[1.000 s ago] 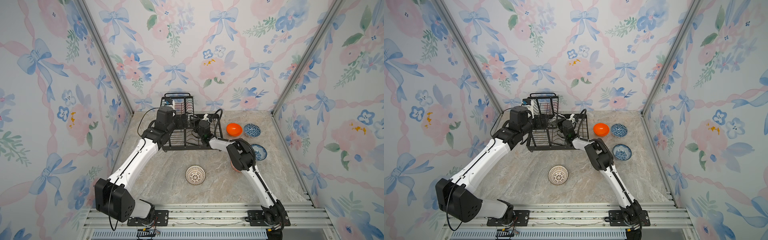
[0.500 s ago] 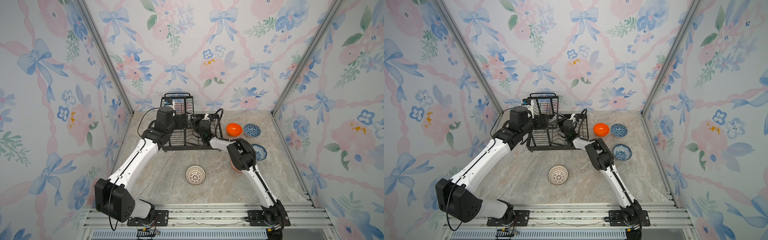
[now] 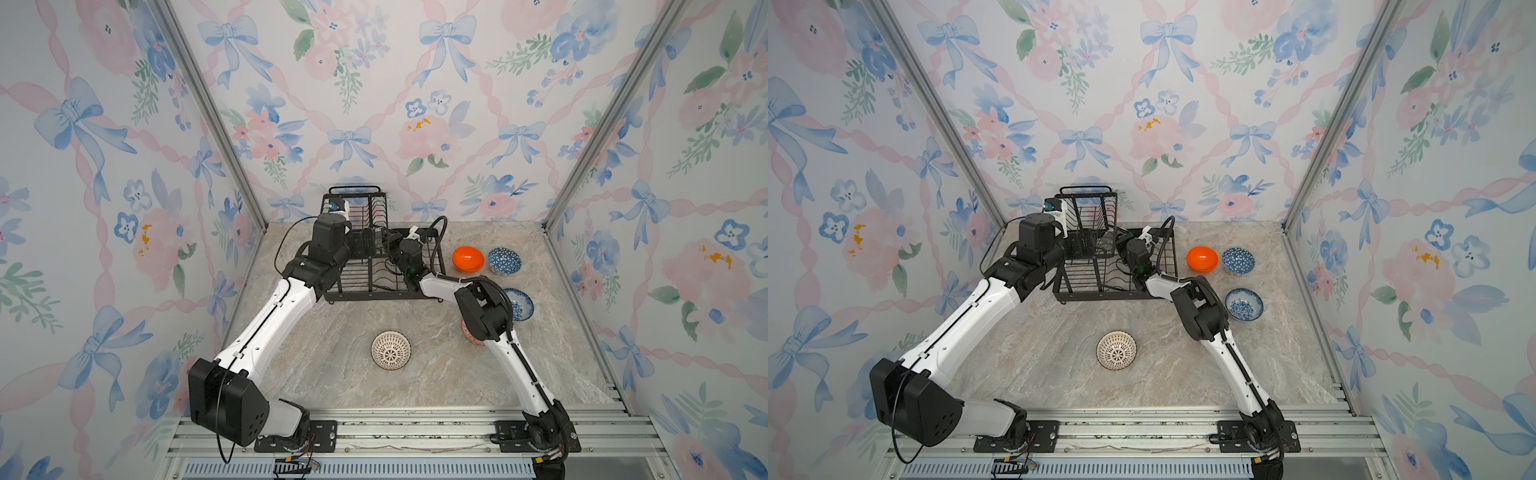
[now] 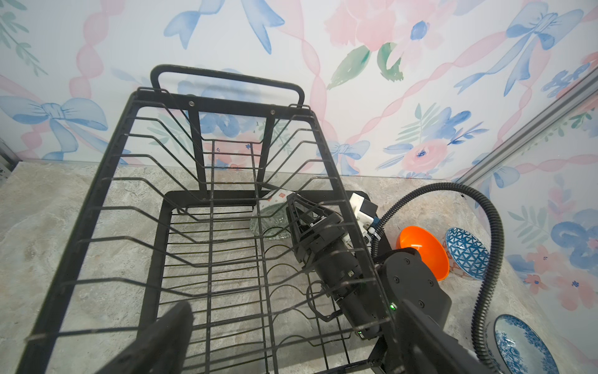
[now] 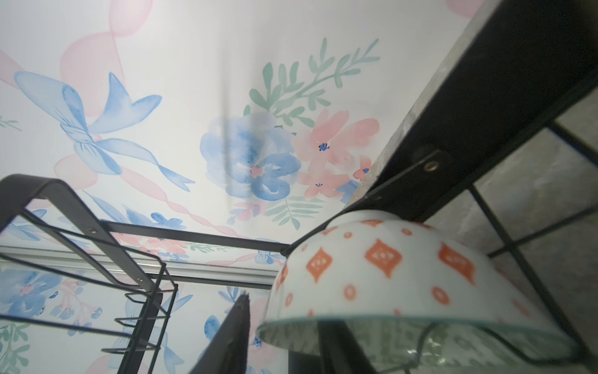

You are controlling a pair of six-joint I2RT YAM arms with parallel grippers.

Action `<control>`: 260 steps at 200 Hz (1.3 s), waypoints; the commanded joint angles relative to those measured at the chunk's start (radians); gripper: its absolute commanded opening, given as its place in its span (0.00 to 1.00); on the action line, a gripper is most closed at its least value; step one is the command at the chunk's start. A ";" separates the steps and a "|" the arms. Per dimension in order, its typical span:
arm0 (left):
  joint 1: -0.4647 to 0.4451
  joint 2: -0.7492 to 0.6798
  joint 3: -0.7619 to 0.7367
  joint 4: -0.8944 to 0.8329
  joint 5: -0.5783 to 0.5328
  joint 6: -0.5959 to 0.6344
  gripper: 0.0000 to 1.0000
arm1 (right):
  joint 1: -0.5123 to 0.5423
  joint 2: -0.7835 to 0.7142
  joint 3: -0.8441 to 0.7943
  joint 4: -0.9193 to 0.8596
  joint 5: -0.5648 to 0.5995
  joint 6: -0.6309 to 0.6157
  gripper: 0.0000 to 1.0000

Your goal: Load the bowls into the dish rack

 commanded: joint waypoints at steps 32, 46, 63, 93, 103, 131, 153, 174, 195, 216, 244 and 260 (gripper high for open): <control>0.007 -0.002 -0.018 -0.041 0.014 -0.031 0.98 | -0.026 -0.086 -0.058 0.029 0.017 -0.029 0.40; 0.006 0.002 -0.015 -0.040 0.014 -0.034 0.98 | -0.028 -0.097 -0.072 0.034 0.016 -0.031 0.41; 0.006 0.003 -0.015 -0.037 0.016 -0.037 0.98 | -0.033 -0.110 -0.092 0.038 0.016 -0.031 0.42; 0.006 0.012 -0.006 -0.036 0.020 -0.044 0.98 | -0.041 -0.142 -0.128 0.052 0.010 -0.039 0.43; 0.005 0.015 -0.002 -0.036 0.021 -0.048 0.98 | -0.044 -0.155 -0.144 0.058 0.005 -0.044 0.43; 0.005 0.030 0.009 -0.036 0.028 -0.060 0.98 | -0.054 -0.196 -0.196 0.075 -0.008 -0.055 0.44; 0.005 0.038 0.019 -0.037 0.033 -0.065 0.98 | -0.063 -0.237 -0.242 0.078 -0.026 -0.075 0.45; 0.005 0.046 0.033 -0.038 0.037 -0.065 0.98 | -0.075 -0.281 -0.281 0.059 -0.056 -0.109 0.46; 0.001 0.057 0.056 -0.037 0.042 -0.065 0.98 | -0.089 -0.334 -0.320 0.010 -0.084 -0.153 0.46; -0.005 0.064 0.078 -0.038 0.038 -0.060 0.98 | -0.107 -0.375 -0.351 -0.043 -0.123 -0.173 0.48; -0.020 0.064 0.099 -0.044 0.029 -0.043 0.98 | -0.125 -0.419 -0.383 -0.092 -0.194 -0.191 0.56; -0.036 0.061 0.111 -0.052 0.018 -0.025 0.98 | -0.135 -0.451 -0.396 -0.145 -0.236 -0.220 0.59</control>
